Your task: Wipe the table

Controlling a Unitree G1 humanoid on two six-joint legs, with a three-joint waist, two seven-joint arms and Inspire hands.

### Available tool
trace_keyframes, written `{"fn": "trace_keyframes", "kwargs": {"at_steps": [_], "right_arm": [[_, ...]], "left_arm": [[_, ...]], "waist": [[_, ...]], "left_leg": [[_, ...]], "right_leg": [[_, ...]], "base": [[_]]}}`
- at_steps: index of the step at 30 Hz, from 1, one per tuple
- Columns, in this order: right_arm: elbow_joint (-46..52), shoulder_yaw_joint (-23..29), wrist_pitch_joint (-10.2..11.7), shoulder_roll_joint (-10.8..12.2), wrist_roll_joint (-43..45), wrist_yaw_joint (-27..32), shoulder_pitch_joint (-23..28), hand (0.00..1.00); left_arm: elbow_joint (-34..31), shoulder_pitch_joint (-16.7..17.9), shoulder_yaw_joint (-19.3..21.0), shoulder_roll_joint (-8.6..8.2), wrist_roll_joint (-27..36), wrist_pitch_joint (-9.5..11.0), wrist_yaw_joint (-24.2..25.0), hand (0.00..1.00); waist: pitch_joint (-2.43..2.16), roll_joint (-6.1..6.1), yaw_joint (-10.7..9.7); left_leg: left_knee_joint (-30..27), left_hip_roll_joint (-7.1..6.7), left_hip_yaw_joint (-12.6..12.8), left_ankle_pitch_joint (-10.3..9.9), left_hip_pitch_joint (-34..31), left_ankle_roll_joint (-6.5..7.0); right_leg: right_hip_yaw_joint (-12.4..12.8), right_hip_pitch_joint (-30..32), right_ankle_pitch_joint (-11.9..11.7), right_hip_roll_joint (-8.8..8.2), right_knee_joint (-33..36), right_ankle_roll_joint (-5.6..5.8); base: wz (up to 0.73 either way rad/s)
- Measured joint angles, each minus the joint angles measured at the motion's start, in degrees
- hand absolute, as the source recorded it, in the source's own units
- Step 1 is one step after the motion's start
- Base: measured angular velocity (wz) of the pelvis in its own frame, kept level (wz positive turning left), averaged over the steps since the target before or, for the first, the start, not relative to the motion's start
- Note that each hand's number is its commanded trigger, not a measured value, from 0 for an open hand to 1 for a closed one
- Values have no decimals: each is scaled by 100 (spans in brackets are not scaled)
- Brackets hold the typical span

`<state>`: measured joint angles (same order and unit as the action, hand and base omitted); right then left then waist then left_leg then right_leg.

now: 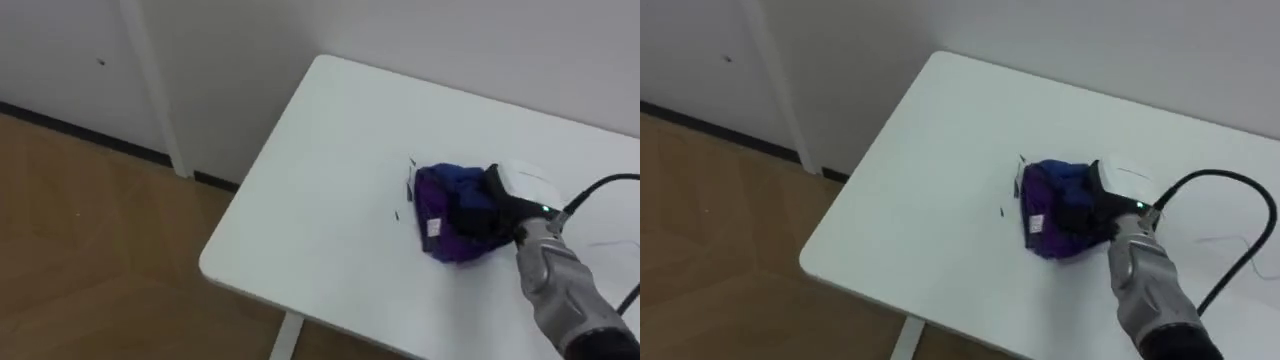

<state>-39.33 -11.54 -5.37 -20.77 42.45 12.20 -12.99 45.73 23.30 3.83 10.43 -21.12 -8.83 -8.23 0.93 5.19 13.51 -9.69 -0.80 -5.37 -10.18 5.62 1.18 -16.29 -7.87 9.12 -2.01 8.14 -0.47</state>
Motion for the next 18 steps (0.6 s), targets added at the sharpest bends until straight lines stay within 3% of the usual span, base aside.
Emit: {"fn": "trace_keyframes", "kwargs": {"at_steps": [3,4,7,10,11,14,18], "right_arm": [[-120,280,401,1,-451,340,417,100],[-178,499,565,1,-565,500,664,100],[-476,1084,899,5,-915,747,1121,100],[-524,1819,970,-3,-1058,916,1643,100],[-530,2035,983,-17,-1136,1020,1898,100],[-798,2334,1011,-84,-1374,1237,2255,100],[-995,2400,961,-165,-1392,1340,2311,100]], "left_arm": [[7,57,60,14,26,36,2,0],[10,26,104,16,7,81,4,0],[39,-11,453,11,-118,190,9,0],[33,76,815,-14,-301,168,13,0],[16,109,961,-19,-443,163,14,0],[-69,233,1168,-9,-492,126,10,0],[-92,226,1109,-43,-471,126,-8,0]], "waist": [[-41,9,-270],[-99,4,-288],[-162,-21,-377],[-190,-32,-546],[-220,-29,-599],[-236,-6,-755],[-240,-10,-840]], "left_leg": [[-4,-5,15,-1,13,2],[4,4,58,-8,17,13],[15,-26,59,-49,129,72],[5,-108,68,-85,187,125],[-4,-125,78,-113,210,163],[-92,-156,62,-189,322,222],[-211,-184,88,-258,344,273]], "right_leg": [[-106,-131,10,-53,-41,18],[-105,-160,41,-85,-39,67],[-165,-315,76,-107,-35,125],[-182,-422,118,-173,-33,192],[-149,-464,124,-188,-22,202],[-115,-601,123,-213,5,210],[-90,-624,100,-243,72,263]], "base": [[58],[34],[17],[6],[0],[0],[-10]]}}
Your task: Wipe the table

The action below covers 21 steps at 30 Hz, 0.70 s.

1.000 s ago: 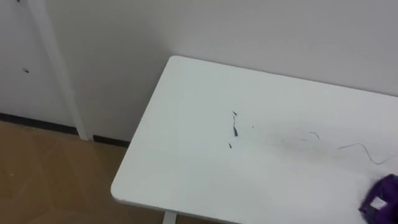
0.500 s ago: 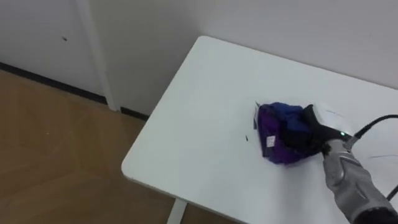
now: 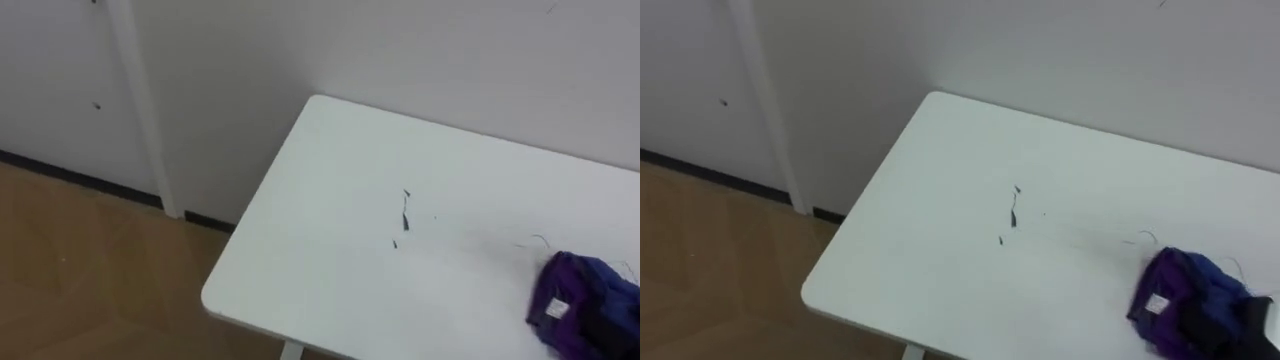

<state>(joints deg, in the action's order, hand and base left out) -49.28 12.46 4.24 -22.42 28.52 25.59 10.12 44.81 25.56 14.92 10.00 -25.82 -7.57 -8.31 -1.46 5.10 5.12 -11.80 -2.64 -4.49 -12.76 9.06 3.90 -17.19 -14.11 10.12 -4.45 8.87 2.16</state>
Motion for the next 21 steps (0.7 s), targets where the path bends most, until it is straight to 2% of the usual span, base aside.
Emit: {"fn": "trace_keyframes", "kwargs": {"at_steps": [3,5,6,7,8,9,11,12,13,14,15,16,17,18,19,20,21], "right_arm": [[54,-243,-426,19,5,1,-365,100],[87,-529,-850,172,82,-21,-796,100],[97,-648,-973,169,122,-54,-940,100],[218,-962,-1191,266,197,-208,-1200,100],[332,-1303,-1286,298,408,-437,-1504,100],[346,-1483,-1291,364,513,-553,-1701,100],[431,-2062,-1239,587,787,-955,-2436,100],[476,-2116,-1176,599,839,-1010,-2578,100],[507,-2140,-1072,611,933,-1036,-2819,100],[489,-2197,-1027,633,950,-1031,-2999,100],[465,-2227,-1007,625,998,-1023,-3016,100],[359,-2248,-983,628,1051,-1016,-2980,100],[237,-2159,-941,621,972,-889,-2845,100],[243,-2056,-885,604,948,-821,-2755,100],[43,-1917,-784,581,859,-626,-2544,100],[-210,-1756,-656,570,642,-368,-2368,100],[-302,-1707,-619,568,476,-248,-2298,100]], "left_arm": [[14,-57,-345,-2,193,-2,-29,0],[63,-184,-626,-58,192,-1,-70,0],[85,-197,-708,-62,192,0,-72,0],[181,-282,-863,-63,194,-3,-69,0],[207,-358,-976,-64,195,-5,-51,0],[205,-393,-1016,-59,205,0,-38,0],[185,-512,-1126,-34,281,12,33,0],[164,-543,-1143,-33,283,10,50,0],[94,-606,-1190,-16,293,11,58,0],[78,-584,-1199,3,365,14,56,0],[80,-558,-1184,12,389,15,57,0],[80,-514,-1115,58,389,21,56,0],[89,-476,-1031,137,393,52,61,0],[94,-466,-986,172,383,58,66,0],[93,-460,-879,208,364,59,68,0],[90,-497,-777,256,365,113,62,0],[97,-533,-731,288,364,161,61,0]], "waist": [[-2,-28,105],[16,-53,342],[25,-65,368],[45,-94,481],[63,-116,589],[82,-122,623],[197,-186,851],[238,-212,888],[297,-238,962],[311,-271,1070],[315,-273,1160],[298,-301,1275],[274,-259,1276],[285,-239,1270],[287,-256,1246],[230,-275,1220],[223,-261,1233]], "left_leg": [[8,3,144,-1,22,5],[16,70,431,-8,20,-9],[16,102,486,-9,17,-24],[30,157,621,-7,11,-45],[24,176,628,-22,-28,-79],[10,185,618,-22,-60,-79],[-77,199,614,-37,-199,-61],[-140,200,606,-42,-273,-56],[-288,194,608,-33,-417,-55],[-359,191,600,-29,-510,-47],[-391,209,616,-26,-540,-41],[-430,241,670,-26,-571,-36],[-449,303,792,-28,-668,-37],[-501,312,852,-29,-680,-38],[-556,355,974,-32,-655,-42],[-559,491,1143,-93,-627,-96],[-592,594,1289,-119,-627,-135]], "right_leg": [[18,47,-23,-11,-3,30],[200,142,-43,25,10,17],[209,169,-83,47,12,1],[243,269,-105,72,74,-30],[234,394,-125,90,147,-63],[203,461,-131,95,200,-74],[0,776,-78,22,540,-166],[-120,881,-49,-31,657,-178],[-353,1119,45,-153,971,-201],[-437,1314,99,-252,1286,-191],[-439,1418,102,-283,1440,-186],[-452,1591,128,-375,1767,-116],[-491,1730,216,-543,2279,17],[-501,1817,286,-729,2652,58],[-485,1825,384,-1173,3260,129],[-448,1748,369,-1533,3504,164],[-370,1710,355,-1687,3522,175]], "base": [[-36],[-72],[-73],[-65],[-62],[-44],[-24],[0],[24],[17],[12],[24],[40],[63],[73],[74],[56]]}}
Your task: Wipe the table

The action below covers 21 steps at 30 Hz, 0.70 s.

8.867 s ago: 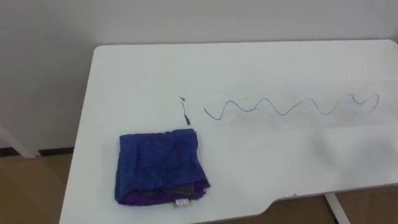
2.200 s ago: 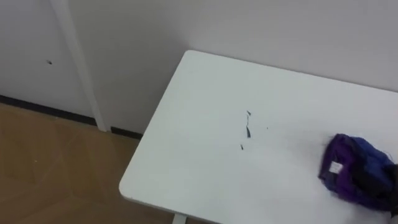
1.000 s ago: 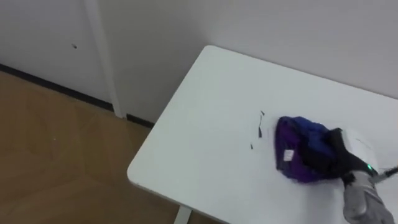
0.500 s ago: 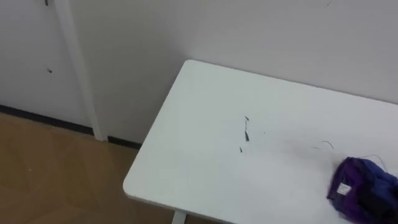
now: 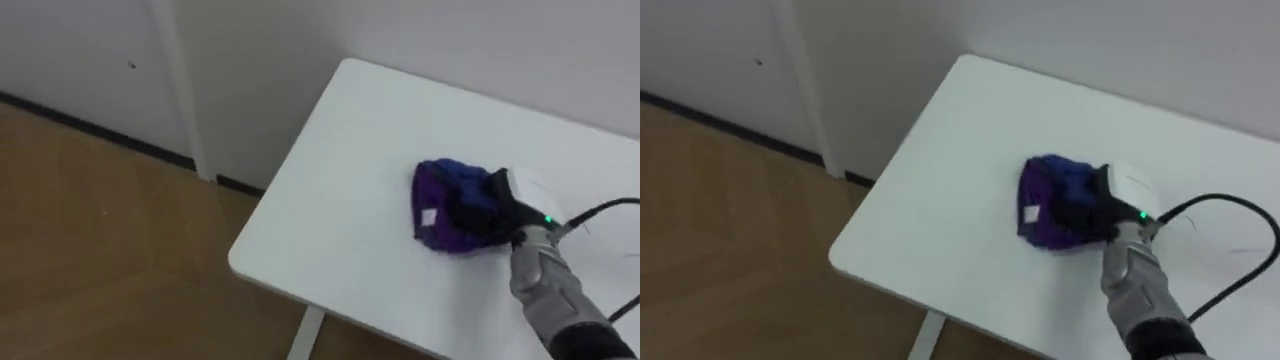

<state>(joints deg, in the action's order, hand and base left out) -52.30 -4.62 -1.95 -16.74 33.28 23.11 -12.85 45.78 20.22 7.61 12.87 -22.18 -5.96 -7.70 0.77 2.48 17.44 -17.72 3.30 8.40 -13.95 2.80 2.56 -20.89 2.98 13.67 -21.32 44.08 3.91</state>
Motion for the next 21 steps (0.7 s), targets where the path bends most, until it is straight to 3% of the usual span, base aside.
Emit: {"fn": "trace_keyframes", "kwargs": {"at_steps": [1,2,3,5,6,8,9,10,11,12,13,14,15,16,17,18,19,20,21], "right_arm": [[-155,46,67,-3,-191,173,84,100],[-309,132,200,-18,-273,280,169,100],[-323,171,227,-42,-309,316,247,100],[-325,482,355,-135,-279,390,670,100],[-329,598,368,-143,-275,378,773,100],[-310,769,364,-214,-257,341,994,100],[-291,774,366,-217,-245,339,995,100],[-137,756,366,-219,-208,272,953,100],[41,737,372,-274,-91,156,880,100],[111,715,353,-292,-51,100,800,100],[307,665,268,-296,144,-84,698,100],[597,451,-24,-293,340,-343,540,100],[734,273,-159,-293,399,-485,414,100],[1036,-44,-332,-290,655,-742,164,100],[1279,-283,-389,-286,806,-970,-178,100],[1339,-401,-386,-286,823,-1048,-379,100],[1464,-591,-369,-270,826,-1135,-707,100],[1505,-629,-287,-180,835,-1150,-930,100],[1515,-629,-258,-121,859,-1152,-1025,100]], "left_arm": [[26,-50,129,45,-16,65,-3,0],[42,-77,198,145,4,85,-2,0],[37,-85,203,210,18,91,-2,0],[-118,-98,312,468,16,81,-28,0],[-119,-107,342,516,28,82,-46,0],[-110,-117,339,604,319,99,-150,0],[-108,-121,337,604,419,110,-192,0],[-106,-150,333,598,599,132,-225,0],[-72,-200,335,434,673,134,-275,0],[-95,-202,313,319,693,146,-281,0],[-84,-203,263,118,696,218,-279,0],[-87,-223,196,-47,705,293,-280,0],[-81,-189,129,-79,696,298,-279,0],[-68,-170,46,-111,685,290,-257,0],[-72,-173,37,-155,700,266,-229,0],[-73,-168,28,-169,713,264,-199,0],[-77,-169,1,-179,790,243,-158,0],[-58,-140,0,-191,828,209,-157,0],[-58,-108,1,-194,863,209,-157,0]], "waist": [[-14,39,4],[-26,74,-55],[-33,85,-105],[-85,194,-396],[-109,237,-453],[-153,305,-488],[-154,306,-520],[-151,315,-594],[-192,192,-577],[-168,142,-585],[-151,146,-608],[-154,182,-578],[-148,193,-556],[-109,190,-524],[-53,180,-435],[-14,147,-372],[32,106,-273],[18,59,-143],[-8,14,-82]], "left_leg": [[-107,169,186,-57,-34,-99],[-312,347,174,-135,-131,-202],[-427,442,97,-180,-184,-256],[-826,802,-304,-313,-456,-537],[-871,865,-380,-320,-483,-616],[-918,1253,-392,-307,-408,-1011],[-918,1377,-389,-285,-397,-1133],[-900,1565,-362,-214,-395,-1387],[-781,1830,-347,-116,-351,-1573],[-675,1941,-345,-28,-308,-1505],[-513,1955,-290,186,-268,-1280],[-553,1770,-184,191,-256,-1242],[-645,1635,-136,173,-283,-1212],[-854,1326,-80,88,-439,-1065],[-933,984,-67,-11,-599,-903],[-926,784,-75,-53,-645,-829],[-858,465,-130,-64,-729,-642],[-693,252,-315,24,-703,-531],[-591,164,-437,52,-664,-506]], "right_leg": [[196,-32,-69,-252,-108,39],[205,-170,-184,-415,-488,134],[159,-289,-259,-463,-775,153],[-102,-770,-687,-414,-1897,210],[-160,-854,-784,-392,-2135,247],[-214,-999,-1064,-53,-2770,327],[-269,-979,-1082,66,-2767,341],[-363,-838,-1092,349,-2581,382],[-565,-661,-649,478,-2222,590],[-598,-523,-509,562,-2030,471],[-530,-328,-233,653,-1794,350],[-347,-188,-58,763,-1716,280],[-260,-144,-24,787,-1718,215],[-91,-70,-11,900,-1738,82],[15,39,-34,981,-1743,-35],[80,77,-71,1027,-1755,-71],[194,125,-134,1134,-1838,-166],[262,125,-205,1273,-2060,-180],[304,124,-250,1329,-2152,-193]], "base": [[32],[29],[47],[54],[23],[-19],[-35],[-48],[-49],[-43],[-31],[-34],[-47],[-50],[-53],[-64],[-61],[-56],[-49]]}}
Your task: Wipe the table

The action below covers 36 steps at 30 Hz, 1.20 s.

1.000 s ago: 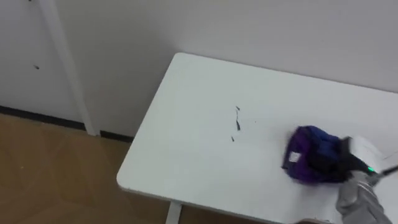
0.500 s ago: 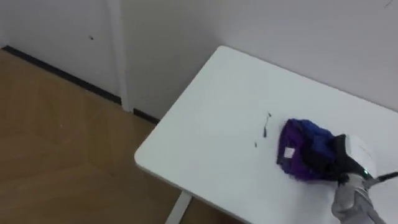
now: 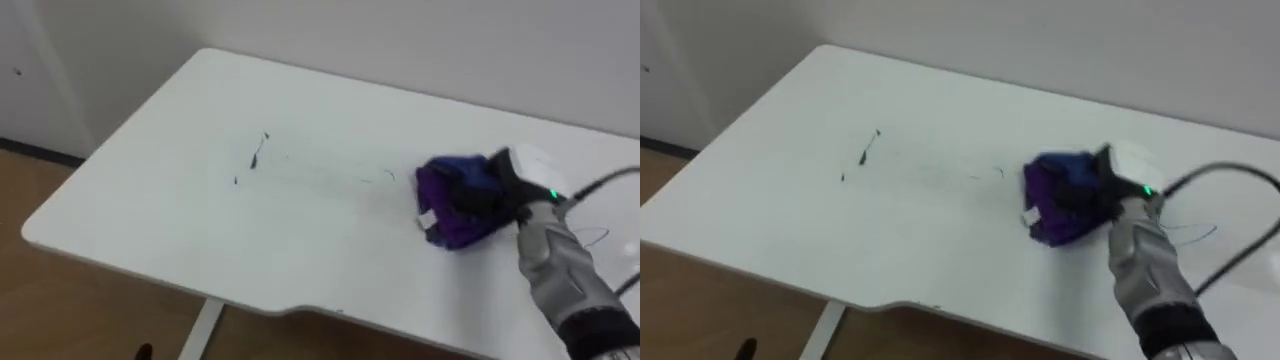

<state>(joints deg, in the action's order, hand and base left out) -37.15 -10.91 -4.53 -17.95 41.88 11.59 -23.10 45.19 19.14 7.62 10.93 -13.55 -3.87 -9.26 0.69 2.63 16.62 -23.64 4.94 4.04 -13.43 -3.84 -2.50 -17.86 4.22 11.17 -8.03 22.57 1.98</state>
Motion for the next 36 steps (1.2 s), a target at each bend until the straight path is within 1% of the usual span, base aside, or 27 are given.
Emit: {"fn": "trace_keyframes", "kwargs": {"at_steps": [1,2,4,6,7,8,9,11,12,13,14,17,19,21,24,25,26,27,28,29,30,31,32,33,34,35,36], "right_arm": [[45,5,85,92,121,-2,-115,100],[56,4,207,98,161,3,-108,100],[-121,12,248,32,44,40,-2,100],[-399,191,254,-11,48,91,279,100],[-623,450,306,-47,42,171,596,100],[-785,869,539,-50,-280,388,956,100],[-775,1007,628,-59,-418,517,1102,100],[-1100,1595,907,-114,-840,745,1412,100],[-1192,1779,941,-119,-855,774,1456,100],[-1318,2068,976,-199,-865,800,1555,100],[-1513,2308,996,-329,-884,835,1680,100],[-2058,2737,989,-608,-978,953,1897,100],[-2143,2761,937,-748,-1056,1001,2064,100],[-2125,2683,808,-739,-1130,1070,2100,100],[-1920,2372,430,-730,-1085,1095,2045,100],[-1847,2235,239,-691,-1027,1139,1932,100],[-1788,1921,29,-640,-1023,1194,1760,100],[-1719,1741,-85,-604,-1016,1202,1669,100],[-1416,1270,-312,-483,-982,1128,1475,100],[-1117,665,-431,-336,-761,1021,1177,100],[-995,413,-458,-214,-625,938,988,100],[-692,20,-505,34,-361,748,592,100],[-426,-377,-490,296,-91,588,218,100],[-325,-537,-465,405,28,512,49,100],[-157,-781,-373,508,190,364,-227,100],[-65,-923,-266,561,262,230,-489,100],[-61,-949,-216,602,278,194,-609,100]], "left_arm": [[37,79,16,-1,57,-4,3,0],[50,182,16,-4,65,-83,4,0],[52,332,24,-19,178,-161,4,0],[60,428,185,-68,222,-205,-1,0],[59,448,398,-109,281,-206,0,0],[75,499,602,-115,301,-197,-4,0],[83,512,690,-113,352,-193,-12,0],[90,545,988,-87,395,-157,-41,0],[92,547,1045,-85,381,-113,-51,0],[92,548,1128,-83,329,-24,-90,0],[92,547,1204,-94,247,65,-139,0],[105,564,1361,-87,245,92,-260,0],[106,603,1339,-87,261,81,-302,0],[114,667,1249,-83,274,35,-337,0],[114,649,1015,-84,272,11,-377,0],[114,577,843,-94,263,9,-392,0],[138,554,685,-97,268,3,-390,0],[156,534,616,-101,271,1,-388,0],[159,475,501,-108,265,-6,-377,0],[194,375,386,-112,266,-8,-370,0],[236,314,333,-116,266,-10,-370,0],[352,180,221,-128,260,-16,-369,0],[384,85,87,-134,256,-61,-343,0],[370,34,52,-137,252,-92,-321,0],[313,-41,37,-130,194,-139,-250,0],[251,-36,12,-110,157,-205,-235,0],[254,-10,9,-103,158,-235,-236,0]], "waist": [[3,24,99],[5,13,114],[-3,17,117],[-17,33,111],[-17,29,90],[-25,37,7],[-34,35,-59],[-75,43,-444],[-84,51,-500],[-129,83,-551],[-148,85,-564],[-157,130,-620],[-151,121,-635],[-148,119,-625],[-136,106,-552],[-126,88,-497],[-113,90,-396],[-104,77,-273],[-92,70,-57],[-59,74,73],[-47,75,102],[-29,86,142],[-16,98,292],[2,136,372],[49,147,532],[40,178,745],[41,179,790]], "left_leg": [[256,-80,-160,54,123,-13],[462,-121,-236,90,246,-34],[675,-146,-226,128,415,-4],[828,-161,-187,132,568,10],[901,-168,-188,120,653,27],[974,-178,-205,118,697,30],[1014,-184,-220,118,725,32],[1049,-211,-347,119,790,32],[1074,-218,-373,119,823,32],[1150,-250,-431,117,873,35],[1225,-256,-434,117,950,35],[1248,-263,-522,67,1108,103],[1241,-266,-610,-10,1142,126],[1266,-268,-618,-49,1210,138],[1261,-269,-659,-58,1256,143],[1246,-269,-749,-58,1256,143],[1265,-265,-777,-57,1266,143],[1288,-257,-790,-56,1297,143],[1304,-235,-879,-56,1309,141],[1316,-224,-1075,-62,1296,131],[1318,-225,-1176,-65,1271,125],[1318,-223,-1260,-57,1194,104],[1312,-218,-1324,-46,1120,87],[1313,-218,-1379,-39,1099,77],[1312,-219,-1491,-32,1029,65],[1307,-219,-1572,-31,984,64],[1301,-222,-1637,-29,965,64]], "right_leg": [[118,1,-77,135,-160,-31],[311,-46,-154,270,-345,-60],[447,-134,-239,338,-509,-122],[586,-185,-252,372,-570,-102],[655,-229,-261,393,-612,-90],[655,-265,-258,393,-636,-86],[656,-283,-257,393,-665,-84],[636,-404,-244,383,-736,-62],[635,-445,-236,381,-771,-50],[648,-466,-194,359,-795,12],[671,-503,-189,358,-800,20],[661,-691,-176,369,-907,42],[658,-775,-161,383,-932,65],[683,-848,-162,395,-993,72],[701,-910,-184,417,-997,74],[707,-914,-217,432,-1003,58],[820,-888,-238,487,-989,36],[918,-853,-261,530,-982,11],[1007,-769,-321,588,-978,-50],[1046,-695,-363,649,-980,-90],[1047,-663,-376,669,-980,-106],[1042,-583,-389,697,-985,-127],[1041,-511,-401,721,-981,-147],[1039,-504,-404,731,-983,-151],[984,-489,-397,736,-1010,-151],[915,-490,-396,733,-1090,-150],[845,-528,-404,724,-1141,-144]], "base": [[-43],[-35],[-22],[-29],[-18],[-16],[0],[10],[7],[-7],[-9],[2],[6],[-7],[-6],[-23],[-40],[-72],[-84],[-71],[-28],[0],[9],[26],[43],[48],[60]]}}
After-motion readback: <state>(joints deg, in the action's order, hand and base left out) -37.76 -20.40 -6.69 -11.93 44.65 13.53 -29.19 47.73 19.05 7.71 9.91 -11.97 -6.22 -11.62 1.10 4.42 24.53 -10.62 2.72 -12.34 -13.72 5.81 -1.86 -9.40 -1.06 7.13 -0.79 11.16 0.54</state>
